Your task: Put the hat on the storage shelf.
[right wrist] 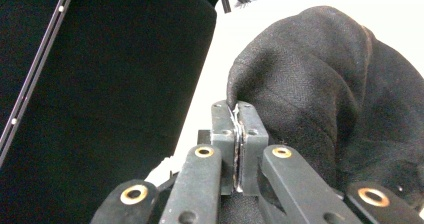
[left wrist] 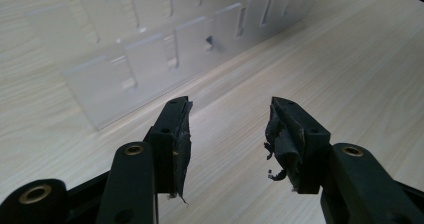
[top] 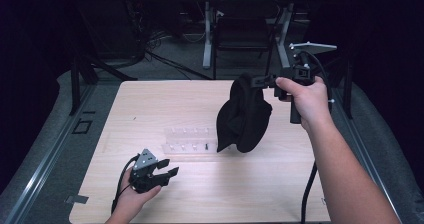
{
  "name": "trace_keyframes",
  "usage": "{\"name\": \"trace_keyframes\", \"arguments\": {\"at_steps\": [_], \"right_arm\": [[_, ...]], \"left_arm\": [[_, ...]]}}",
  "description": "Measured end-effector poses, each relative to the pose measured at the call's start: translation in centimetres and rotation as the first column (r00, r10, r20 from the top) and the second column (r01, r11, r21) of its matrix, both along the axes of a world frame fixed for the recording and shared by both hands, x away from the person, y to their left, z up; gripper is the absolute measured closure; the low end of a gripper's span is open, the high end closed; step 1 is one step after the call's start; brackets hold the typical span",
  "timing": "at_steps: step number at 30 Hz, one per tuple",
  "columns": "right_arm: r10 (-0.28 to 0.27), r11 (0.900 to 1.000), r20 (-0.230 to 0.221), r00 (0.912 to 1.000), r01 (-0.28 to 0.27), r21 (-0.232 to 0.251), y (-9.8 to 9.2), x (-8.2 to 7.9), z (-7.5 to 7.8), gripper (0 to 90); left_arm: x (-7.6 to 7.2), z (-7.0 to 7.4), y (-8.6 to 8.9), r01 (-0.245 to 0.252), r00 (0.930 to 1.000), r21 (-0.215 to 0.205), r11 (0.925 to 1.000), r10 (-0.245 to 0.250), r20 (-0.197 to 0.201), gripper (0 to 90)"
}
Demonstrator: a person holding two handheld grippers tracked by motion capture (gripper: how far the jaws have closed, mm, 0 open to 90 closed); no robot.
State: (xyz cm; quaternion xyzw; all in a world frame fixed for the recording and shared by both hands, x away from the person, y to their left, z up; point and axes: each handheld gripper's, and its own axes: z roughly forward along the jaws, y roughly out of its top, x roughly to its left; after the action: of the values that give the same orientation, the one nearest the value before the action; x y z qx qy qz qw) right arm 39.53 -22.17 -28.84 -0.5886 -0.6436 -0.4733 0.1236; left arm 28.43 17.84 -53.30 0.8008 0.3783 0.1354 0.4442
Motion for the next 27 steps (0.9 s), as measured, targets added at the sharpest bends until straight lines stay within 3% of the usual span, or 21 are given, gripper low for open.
{"name": "trace_keyframes", "arguments": {"at_steps": [8,17,27], "right_arm": [[-0.011,1.000,-0.005,0.9999,0.011,-0.001,0.0,0.3,-0.5,88.7],[-0.014,1.000,-0.003,0.9999,0.014,0.005,0.7,0.6,-0.7,88.7],[-0.009,1.000,-0.003,1.0000,0.009,0.003,1.3,0.7,-0.9,88.6]], "left_arm": [[0.6,1.3,-2.7,0.045,0.9985,-0.021,0.9988,-0.044,0.033,51.4],[1.4,3.4,-6.0,0.089,0.9919,-0.028,0.9957,-0.086,0.093,51.3],[2.0,4.2,-8.7,0.114,0.9866,-0.021,0.9933,-0.110,0.120,51.5]]}}
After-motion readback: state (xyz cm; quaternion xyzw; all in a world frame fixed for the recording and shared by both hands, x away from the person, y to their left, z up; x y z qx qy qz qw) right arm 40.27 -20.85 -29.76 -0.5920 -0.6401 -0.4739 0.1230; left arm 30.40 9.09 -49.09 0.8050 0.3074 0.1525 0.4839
